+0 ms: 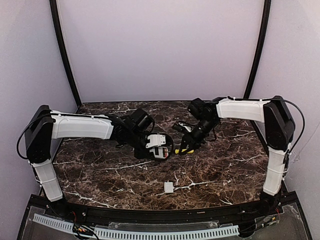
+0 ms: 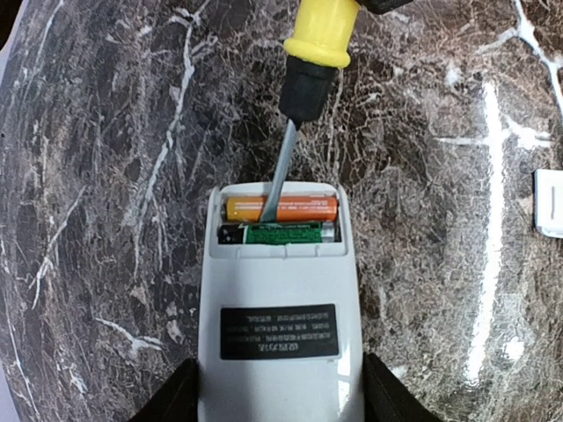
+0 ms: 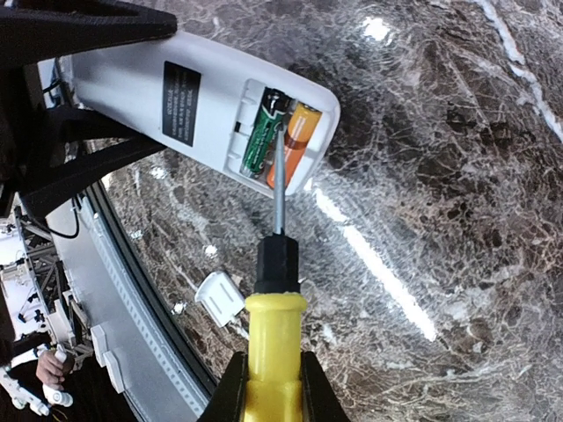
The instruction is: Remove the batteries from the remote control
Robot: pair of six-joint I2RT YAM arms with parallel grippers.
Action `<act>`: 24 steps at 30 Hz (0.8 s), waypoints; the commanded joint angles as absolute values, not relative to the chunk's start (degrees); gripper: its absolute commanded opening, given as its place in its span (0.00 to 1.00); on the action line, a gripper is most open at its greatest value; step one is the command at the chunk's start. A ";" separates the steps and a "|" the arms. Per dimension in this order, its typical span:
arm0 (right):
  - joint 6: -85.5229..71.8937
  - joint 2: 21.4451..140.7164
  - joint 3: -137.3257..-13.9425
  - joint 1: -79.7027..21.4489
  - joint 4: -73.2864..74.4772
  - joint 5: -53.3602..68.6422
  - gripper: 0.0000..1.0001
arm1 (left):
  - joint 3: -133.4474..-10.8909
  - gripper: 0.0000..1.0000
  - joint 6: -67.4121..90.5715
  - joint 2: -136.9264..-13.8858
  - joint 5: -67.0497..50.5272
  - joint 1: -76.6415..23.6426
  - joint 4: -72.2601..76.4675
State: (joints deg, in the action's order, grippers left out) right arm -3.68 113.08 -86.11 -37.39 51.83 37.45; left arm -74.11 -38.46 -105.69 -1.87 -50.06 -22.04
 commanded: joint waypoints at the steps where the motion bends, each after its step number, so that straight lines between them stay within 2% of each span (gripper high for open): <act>1: 2.05 106.62 -80.46 -37.01 38.38 49.95 0.00 | -72.98 0.00 -38.14 -99.13 -8.34 -51.48 -9.81; 6: 4.02 104.88 -76.96 -36.52 36.13 54.17 0.00 | -70.65 0.00 -38.28 -97.57 -9.46 -51.50 -7.66; 24: 5.02 104.02 -72.96 -34.70 35.05 55.20 0.00 | -67.27 0.00 -38.19 -95.77 -9.93 -51.42 -4.01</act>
State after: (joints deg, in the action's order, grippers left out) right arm 0.80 105.69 -73.78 -33.69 40.88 46.57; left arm -68.29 -38.50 -99.50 -4.14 -50.19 -15.68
